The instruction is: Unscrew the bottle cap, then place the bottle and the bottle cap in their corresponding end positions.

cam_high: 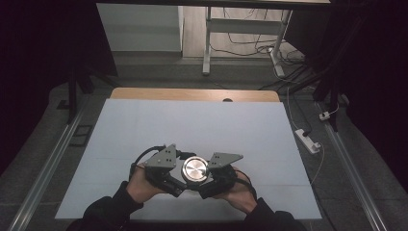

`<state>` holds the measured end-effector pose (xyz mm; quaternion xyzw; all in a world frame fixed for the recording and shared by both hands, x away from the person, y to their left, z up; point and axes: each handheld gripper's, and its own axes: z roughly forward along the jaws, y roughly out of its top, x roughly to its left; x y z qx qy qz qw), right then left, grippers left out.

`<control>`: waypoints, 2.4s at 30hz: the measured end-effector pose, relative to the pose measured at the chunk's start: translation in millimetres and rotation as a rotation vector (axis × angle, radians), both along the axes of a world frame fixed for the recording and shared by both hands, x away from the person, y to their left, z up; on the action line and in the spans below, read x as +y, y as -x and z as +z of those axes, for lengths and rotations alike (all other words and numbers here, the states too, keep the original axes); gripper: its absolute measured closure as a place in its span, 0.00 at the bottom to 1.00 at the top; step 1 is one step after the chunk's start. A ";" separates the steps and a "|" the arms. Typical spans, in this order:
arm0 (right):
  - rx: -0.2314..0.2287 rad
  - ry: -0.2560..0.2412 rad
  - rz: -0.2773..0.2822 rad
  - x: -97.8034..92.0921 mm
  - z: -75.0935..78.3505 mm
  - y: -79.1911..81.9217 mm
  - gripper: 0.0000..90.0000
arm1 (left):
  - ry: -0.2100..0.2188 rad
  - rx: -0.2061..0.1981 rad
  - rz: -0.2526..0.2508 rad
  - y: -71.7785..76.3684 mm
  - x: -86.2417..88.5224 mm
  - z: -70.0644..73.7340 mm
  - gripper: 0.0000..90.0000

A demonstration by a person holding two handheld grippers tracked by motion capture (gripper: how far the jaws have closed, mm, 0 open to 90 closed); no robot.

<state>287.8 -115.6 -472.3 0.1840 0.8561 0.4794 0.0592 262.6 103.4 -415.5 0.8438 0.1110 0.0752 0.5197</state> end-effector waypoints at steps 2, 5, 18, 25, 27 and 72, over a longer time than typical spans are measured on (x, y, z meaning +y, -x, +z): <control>-0.003 0.000 -0.003 -0.7 0.5 0.2 0.16 | 0.015 0.004 0.004 0.5 3.1 0.8 0.21; -0.006 -0.006 -0.008 -2.0 1.3 -0.4 0.16 | 0.023 0.001 0.007 2.5 6.9 3.5 0.21; -0.007 -0.010 -0.034 -6.1 2.2 -6.5 0.16 | 0.045 0.002 0.020 9.5 18.4 3.1 0.21; -0.010 -0.012 -0.062 -10.6 3.5 -12.9 0.16 | 0.046 -0.001 0.014 12.4 20.4 0.5 0.21; -0.009 -0.013 -0.066 -11.2 3.7 -13.8 0.16 | 0.046 -0.004 0.016 13.3 20.6 -0.1 0.21; -0.016 -0.030 -0.186 -1.8 15.5 -72.2 0.16 | -0.005 0.007 0.005 6.7 11.2 -53.1 0.21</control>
